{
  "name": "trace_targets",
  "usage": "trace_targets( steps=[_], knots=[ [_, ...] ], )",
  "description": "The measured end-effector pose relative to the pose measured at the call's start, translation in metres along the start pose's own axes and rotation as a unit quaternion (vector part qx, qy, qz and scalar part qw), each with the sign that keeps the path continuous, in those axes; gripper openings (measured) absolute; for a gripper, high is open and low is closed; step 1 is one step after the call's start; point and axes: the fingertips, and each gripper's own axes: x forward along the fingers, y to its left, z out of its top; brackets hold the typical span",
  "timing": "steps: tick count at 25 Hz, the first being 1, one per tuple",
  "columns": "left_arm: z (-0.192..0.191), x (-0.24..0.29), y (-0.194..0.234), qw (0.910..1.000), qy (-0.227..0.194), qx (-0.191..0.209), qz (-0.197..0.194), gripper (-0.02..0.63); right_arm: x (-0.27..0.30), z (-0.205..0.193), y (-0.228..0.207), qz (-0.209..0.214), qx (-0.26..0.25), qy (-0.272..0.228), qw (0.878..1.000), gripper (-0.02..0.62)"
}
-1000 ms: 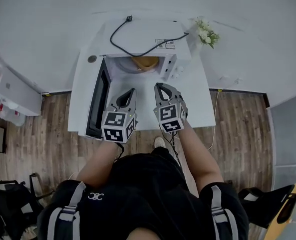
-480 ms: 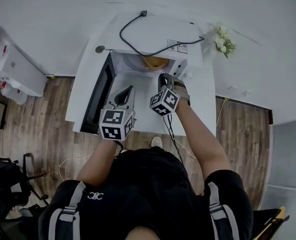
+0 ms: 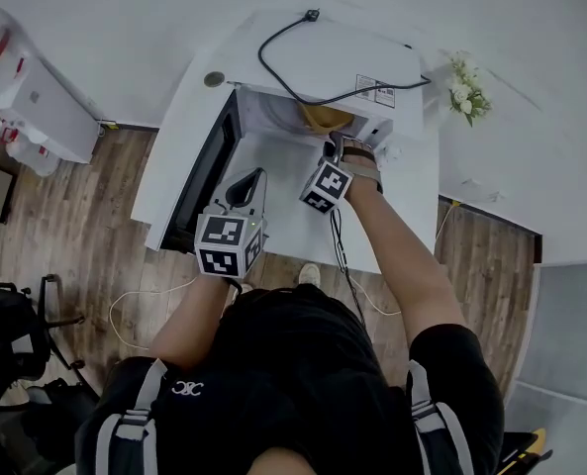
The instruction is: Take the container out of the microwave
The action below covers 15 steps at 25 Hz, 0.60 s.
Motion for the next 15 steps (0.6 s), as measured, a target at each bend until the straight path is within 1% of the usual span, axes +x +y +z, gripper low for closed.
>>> trace_targets(
  steps=[4, 5, 9, 15],
  knots=[
    [-0.008, -0.001, 0.011, 0.9999, 0.009, -0.006, 0.008, 0.014, 0.017, 0.004, -0.004, -0.005, -0.015, 0.014, 1.000, 0.158],
    [-0.010, -0.001, 0.013, 0.9999, 0.012, -0.006, 0.009, 0.014, 0.020, 0.005, -0.005, -0.006, -0.020, 0.017, 1.000, 0.163],
    [-0.014, 0.000, 0.018, 0.9998, 0.018, -0.007, 0.008, 0.014, 0.035, 0.008, -0.010, -0.010, -0.026, 0.026, 0.999, 0.163],
    [-0.015, 0.005, 0.025, 0.9997, 0.020, -0.008, 0.008, 0.014, 0.053, 0.006, -0.006, 0.011, -0.053, 0.047, 0.997, 0.163]
  ],
)
